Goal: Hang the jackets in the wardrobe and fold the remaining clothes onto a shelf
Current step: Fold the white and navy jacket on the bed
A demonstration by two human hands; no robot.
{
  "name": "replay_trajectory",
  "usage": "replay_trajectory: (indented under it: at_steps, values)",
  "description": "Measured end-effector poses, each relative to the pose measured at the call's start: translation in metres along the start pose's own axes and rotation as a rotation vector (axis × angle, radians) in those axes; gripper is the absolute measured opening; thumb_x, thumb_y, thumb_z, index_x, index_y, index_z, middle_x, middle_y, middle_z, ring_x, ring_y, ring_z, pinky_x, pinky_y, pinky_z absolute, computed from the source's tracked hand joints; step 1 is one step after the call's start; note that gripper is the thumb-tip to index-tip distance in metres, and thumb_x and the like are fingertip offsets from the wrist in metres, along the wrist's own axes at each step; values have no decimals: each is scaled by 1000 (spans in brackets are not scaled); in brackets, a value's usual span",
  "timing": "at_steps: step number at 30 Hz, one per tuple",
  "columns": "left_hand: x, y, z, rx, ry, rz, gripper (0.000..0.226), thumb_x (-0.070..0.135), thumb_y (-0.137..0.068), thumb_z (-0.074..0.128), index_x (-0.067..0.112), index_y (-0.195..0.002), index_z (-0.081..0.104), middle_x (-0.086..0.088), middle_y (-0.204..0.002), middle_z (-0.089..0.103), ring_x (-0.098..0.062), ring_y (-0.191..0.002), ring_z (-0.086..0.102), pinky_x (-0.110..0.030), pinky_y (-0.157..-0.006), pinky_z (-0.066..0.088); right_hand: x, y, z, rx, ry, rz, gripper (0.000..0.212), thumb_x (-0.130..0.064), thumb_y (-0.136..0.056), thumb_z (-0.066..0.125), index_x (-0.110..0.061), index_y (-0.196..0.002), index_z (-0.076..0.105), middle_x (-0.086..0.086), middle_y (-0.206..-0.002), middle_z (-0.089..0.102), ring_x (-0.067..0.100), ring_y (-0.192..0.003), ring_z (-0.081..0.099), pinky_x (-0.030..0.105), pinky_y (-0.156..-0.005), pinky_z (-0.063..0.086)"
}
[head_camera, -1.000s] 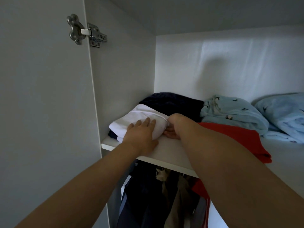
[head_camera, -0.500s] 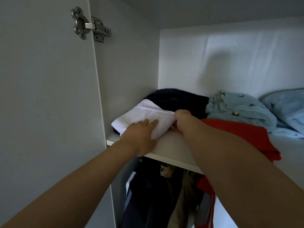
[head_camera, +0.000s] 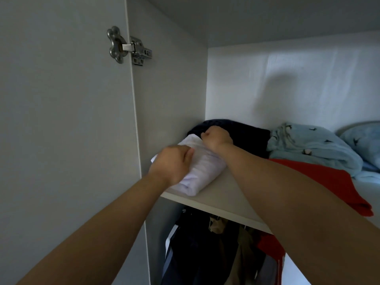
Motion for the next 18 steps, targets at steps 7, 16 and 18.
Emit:
replay_trajectory:
  at_steps: [7,16,18]
  values:
    - [-31,2,16,60,-234,-287,55,50,-98,43,22,-145,46,-5,-148,48,-31,-134,43,-44,-107,34,-29,-34,37,-178,-58,-114,35,-33,-100,54,-5,-111,73,13,-122,70,30,-116,62,26,-92,46]
    - [-41,6,23,-12,-400,-242,55,46,-101,33,38,-155,30,-1,-143,49,-29,-127,43,-42,-103,34,-16,-69,20,-35,-101,27,33,-21,-103,49,0,-125,63,19,-132,62,36,-124,57,33,-98,46]
    - [-43,8,24,-18,-403,-248,56,46,-102,31,36,-157,26,-1,-144,48,-29,-128,42,-41,-103,34,-17,-70,20,-22,-91,26,35,-26,-104,49,-3,-127,62,17,-135,61,36,-126,56,34,-101,45]
Point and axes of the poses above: each hand's wrist, its own y-axis away from the middle knuckle, its own z-axis out of the palm, x = y × z, the point moved 4 cm from there along -y, towards the middle knuckle
